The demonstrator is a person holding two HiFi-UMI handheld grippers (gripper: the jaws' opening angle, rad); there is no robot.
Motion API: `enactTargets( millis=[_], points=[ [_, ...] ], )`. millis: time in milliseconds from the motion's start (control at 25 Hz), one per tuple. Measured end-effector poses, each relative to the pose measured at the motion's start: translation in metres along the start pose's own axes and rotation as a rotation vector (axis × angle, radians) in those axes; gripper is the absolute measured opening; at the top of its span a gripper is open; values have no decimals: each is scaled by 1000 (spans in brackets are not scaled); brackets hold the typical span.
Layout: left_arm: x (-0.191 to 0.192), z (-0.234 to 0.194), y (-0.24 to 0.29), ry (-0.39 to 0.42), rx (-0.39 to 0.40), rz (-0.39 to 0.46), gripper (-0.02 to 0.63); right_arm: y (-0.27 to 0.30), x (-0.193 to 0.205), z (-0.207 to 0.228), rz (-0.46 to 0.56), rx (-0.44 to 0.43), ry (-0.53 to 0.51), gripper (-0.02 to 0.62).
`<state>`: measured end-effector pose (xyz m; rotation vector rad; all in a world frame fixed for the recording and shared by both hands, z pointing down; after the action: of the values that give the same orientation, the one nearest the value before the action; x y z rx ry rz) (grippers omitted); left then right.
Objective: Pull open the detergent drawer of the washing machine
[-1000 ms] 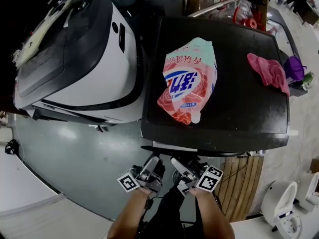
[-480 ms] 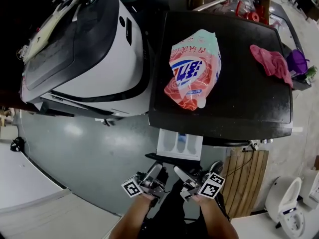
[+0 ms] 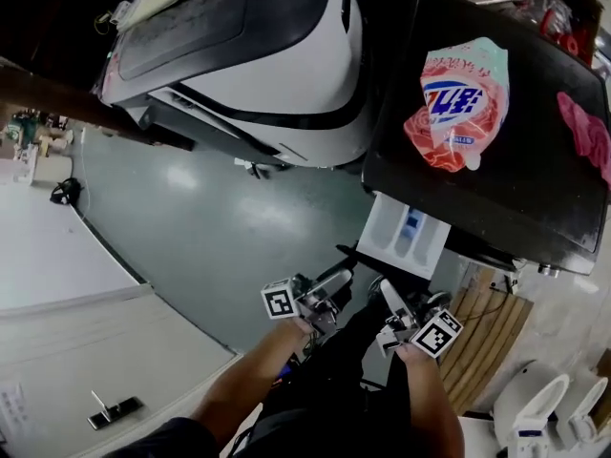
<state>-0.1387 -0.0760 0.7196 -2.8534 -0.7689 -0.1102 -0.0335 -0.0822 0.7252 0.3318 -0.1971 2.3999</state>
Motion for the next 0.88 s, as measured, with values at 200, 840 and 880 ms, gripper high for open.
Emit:
enactTargets(
  millis=[200, 840, 880],
  points=[
    [-7, 2, 0, 15, -30, -27, 330, -2, 11, 12, -82, 110, 12, 287],
    [-47, 73, -12, 394, -105, -231, 330, -53, 1, -68, -475, 98, -233, 295],
    [-51, 84, -9, 430, -92, -235, 330, -56, -7, -75, -476, 91, -272, 285]
  ],
)
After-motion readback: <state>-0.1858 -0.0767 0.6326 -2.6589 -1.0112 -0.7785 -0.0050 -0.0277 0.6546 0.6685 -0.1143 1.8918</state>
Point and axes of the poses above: the fingertips, and each gripper's own axes: y forward along the fingers, z to its right, x out of its underside, the point moved 1 cm from there along -y, backward along the fingers, and after that the axes turned 10 degrees about z, right-handed, at the moved point
